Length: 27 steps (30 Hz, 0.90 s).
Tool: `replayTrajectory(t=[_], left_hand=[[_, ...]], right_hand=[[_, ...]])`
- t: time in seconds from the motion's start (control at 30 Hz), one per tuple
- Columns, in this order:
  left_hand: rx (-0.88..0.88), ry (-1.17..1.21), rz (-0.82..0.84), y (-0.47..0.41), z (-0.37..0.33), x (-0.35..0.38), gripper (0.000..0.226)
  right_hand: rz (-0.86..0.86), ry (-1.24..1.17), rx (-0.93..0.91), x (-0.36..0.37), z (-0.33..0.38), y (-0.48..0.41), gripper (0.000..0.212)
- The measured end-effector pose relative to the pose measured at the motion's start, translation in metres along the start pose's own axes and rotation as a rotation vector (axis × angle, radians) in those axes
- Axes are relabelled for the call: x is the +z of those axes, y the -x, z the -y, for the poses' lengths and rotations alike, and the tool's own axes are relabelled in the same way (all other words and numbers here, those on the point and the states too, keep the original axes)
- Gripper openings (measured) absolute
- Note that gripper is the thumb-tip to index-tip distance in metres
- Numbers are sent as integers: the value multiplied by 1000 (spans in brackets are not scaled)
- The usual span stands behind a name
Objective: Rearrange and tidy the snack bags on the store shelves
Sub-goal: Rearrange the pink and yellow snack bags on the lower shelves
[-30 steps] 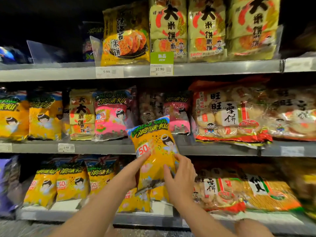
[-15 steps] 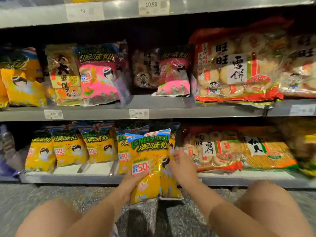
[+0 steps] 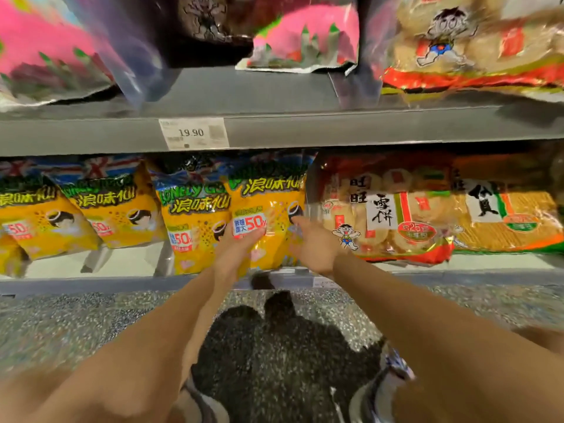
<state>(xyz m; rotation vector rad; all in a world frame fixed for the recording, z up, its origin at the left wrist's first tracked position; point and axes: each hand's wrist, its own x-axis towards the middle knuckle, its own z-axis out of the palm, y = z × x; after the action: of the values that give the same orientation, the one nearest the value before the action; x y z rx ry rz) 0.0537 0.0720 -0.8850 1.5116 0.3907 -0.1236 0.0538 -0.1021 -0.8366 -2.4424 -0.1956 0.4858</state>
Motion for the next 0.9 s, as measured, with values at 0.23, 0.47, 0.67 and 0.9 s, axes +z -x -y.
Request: replayTrajectory(t=[0.23, 0.47, 0.67, 0.9], left_hand=[[267, -422, -25, -37, 4, 2, 57], [119, -396, -12, -27, 35, -7, 79], [1, -361, 124, -22, 44, -22, 72], [-37, -327, 131, -32, 39, -20, 76]], right_hand=[[-190, -126, 146, 28, -12, -28, 42], [-195, 209, 76, 35, -9, -18, 33], [-143, 221, 81, 48, -8, -5, 33], [-82, -15, 197, 54, 3, -11, 51]])
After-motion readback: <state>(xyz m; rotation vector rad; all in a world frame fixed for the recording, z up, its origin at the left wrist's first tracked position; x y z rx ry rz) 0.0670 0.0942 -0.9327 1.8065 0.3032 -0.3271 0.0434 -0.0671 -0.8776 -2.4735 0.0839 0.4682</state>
